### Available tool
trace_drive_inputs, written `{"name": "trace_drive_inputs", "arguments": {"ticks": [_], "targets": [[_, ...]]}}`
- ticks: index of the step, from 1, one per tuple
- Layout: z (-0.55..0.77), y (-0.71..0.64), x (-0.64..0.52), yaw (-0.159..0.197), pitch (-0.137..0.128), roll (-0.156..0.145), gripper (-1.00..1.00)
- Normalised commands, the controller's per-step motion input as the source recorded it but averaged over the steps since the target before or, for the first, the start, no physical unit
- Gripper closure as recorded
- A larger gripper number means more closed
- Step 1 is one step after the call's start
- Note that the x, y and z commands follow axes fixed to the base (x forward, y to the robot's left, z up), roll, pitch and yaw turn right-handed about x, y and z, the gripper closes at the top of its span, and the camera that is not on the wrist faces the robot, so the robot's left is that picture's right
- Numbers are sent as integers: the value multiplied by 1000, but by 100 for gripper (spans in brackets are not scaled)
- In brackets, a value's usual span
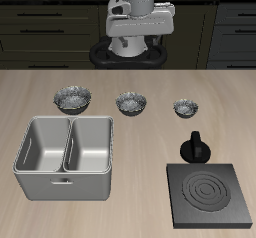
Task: Place the smallest bowl in the left side of the drainer and the medium bowl in the right side
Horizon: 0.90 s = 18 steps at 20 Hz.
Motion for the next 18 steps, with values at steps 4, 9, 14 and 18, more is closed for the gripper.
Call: {"name": "trace_drive_inputs", "arguments": {"ticks": [4,9,14,18], "targets": [[-100,529,26,14,21,25,-100],[-121,448,53,18,16,-3,-100],[1,407,161,-31,9,-36,-100],[105,341,205,-21,-40,-47,-100]]}}
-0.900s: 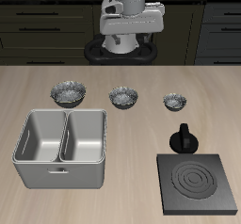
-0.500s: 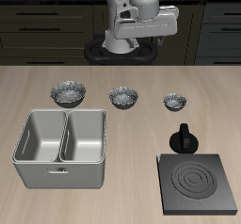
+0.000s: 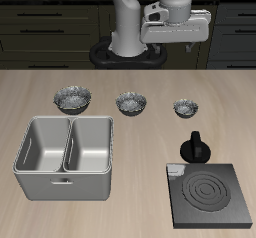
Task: Place the smallest bowl in the left side of the drainer and the medium bowl in the right side
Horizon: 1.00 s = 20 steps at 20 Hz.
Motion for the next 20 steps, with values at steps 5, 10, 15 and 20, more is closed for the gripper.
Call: {"name": "trace_drive_inputs", "arguments": {"ticks": [5,10,15,20], "targets": [[-38,91,128,-8,17,-66,-100],[-114,69,12,2,-7,-16,-100],[-237,25,-6,-31,14,-35,-100],[-309,42,-49,-16,2,17,-100]]}}
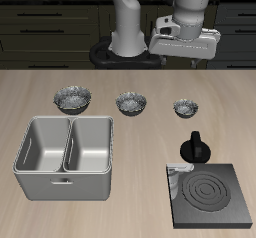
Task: Place the smallest bowl in the left side of the drainer and the medium bowl in the right side
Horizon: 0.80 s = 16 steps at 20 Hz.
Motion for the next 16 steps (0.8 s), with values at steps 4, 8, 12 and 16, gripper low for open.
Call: {"name": "trace_drive_inputs", "arguments": {"ticks": [4,8,12,16], "targets": [[-214,-101,-2,-18,-24,-7,-100],[-441,-87,22,5,25,-30,-100],[-526,-22,-43,-6,45,-5,-100],[-438,75,-94,-15,33,1,-100]]}}
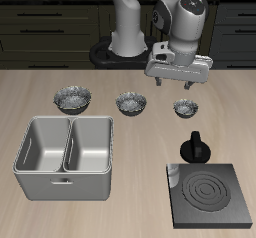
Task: Place the smallest bowl in the left side of the drainer and the medium bowl in the right side
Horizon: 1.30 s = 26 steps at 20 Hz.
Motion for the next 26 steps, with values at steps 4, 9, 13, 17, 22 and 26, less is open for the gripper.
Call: {"name": "trace_drive_inputs", "arguments": {"ticks": [4,9,13,17,22,26], "targets": [[-296,147,-104,6,-2,20,-100],[-352,189,-107,8,18,35,-100],[-381,61,-55,3,44,18,-100],[-387,-36,12,3,62,-8,-100],[-295,-23,16,-6,42,1,-100],[-432,45,-67,11,18,80,100]]}}
